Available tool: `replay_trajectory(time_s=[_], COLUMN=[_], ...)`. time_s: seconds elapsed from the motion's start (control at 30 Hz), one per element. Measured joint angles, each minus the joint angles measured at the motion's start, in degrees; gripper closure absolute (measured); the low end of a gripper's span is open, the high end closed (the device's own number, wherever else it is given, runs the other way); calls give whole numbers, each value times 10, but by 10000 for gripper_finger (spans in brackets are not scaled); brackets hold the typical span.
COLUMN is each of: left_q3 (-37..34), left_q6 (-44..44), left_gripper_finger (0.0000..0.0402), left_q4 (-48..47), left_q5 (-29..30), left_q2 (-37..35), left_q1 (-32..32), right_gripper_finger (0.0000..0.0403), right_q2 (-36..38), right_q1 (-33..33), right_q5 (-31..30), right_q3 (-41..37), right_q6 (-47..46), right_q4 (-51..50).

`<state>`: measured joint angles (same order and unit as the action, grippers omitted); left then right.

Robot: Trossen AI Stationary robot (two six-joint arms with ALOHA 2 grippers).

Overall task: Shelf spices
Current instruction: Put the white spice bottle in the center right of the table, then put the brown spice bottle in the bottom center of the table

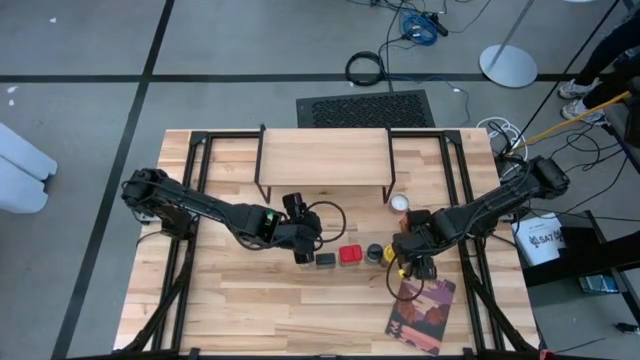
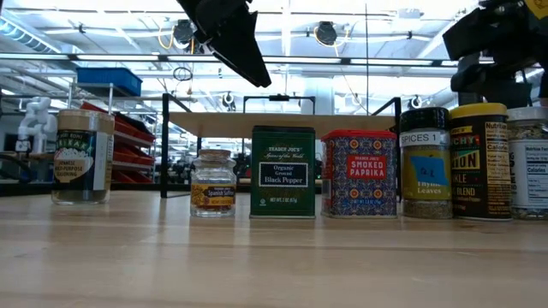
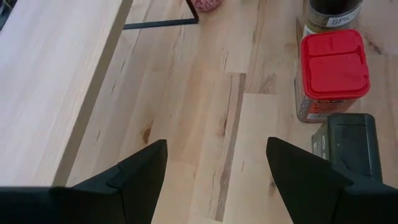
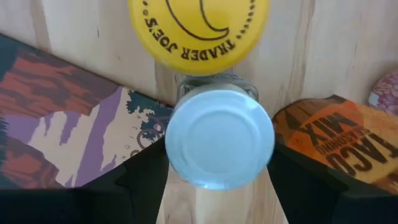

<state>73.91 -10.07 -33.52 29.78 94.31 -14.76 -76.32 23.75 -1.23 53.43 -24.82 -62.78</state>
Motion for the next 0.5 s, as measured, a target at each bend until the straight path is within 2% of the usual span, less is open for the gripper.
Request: replay_trajectory(time_s=[0.27,0.5], left_q3=[0,0], left_q6=[-21,-117], left_gripper_finger=[118,118], left_q4=[-13,-119], left_q5=[-12,-13], left_q2=[-58,-133], left_q1=[-15,-39], right_gripper_finger=[151,151], right_q2=[52,109], right_q1=[18,47], right_q5=[1,-6], right_q3=[3,18], right_q6=[-44,-96], right_q4=[0,-4])
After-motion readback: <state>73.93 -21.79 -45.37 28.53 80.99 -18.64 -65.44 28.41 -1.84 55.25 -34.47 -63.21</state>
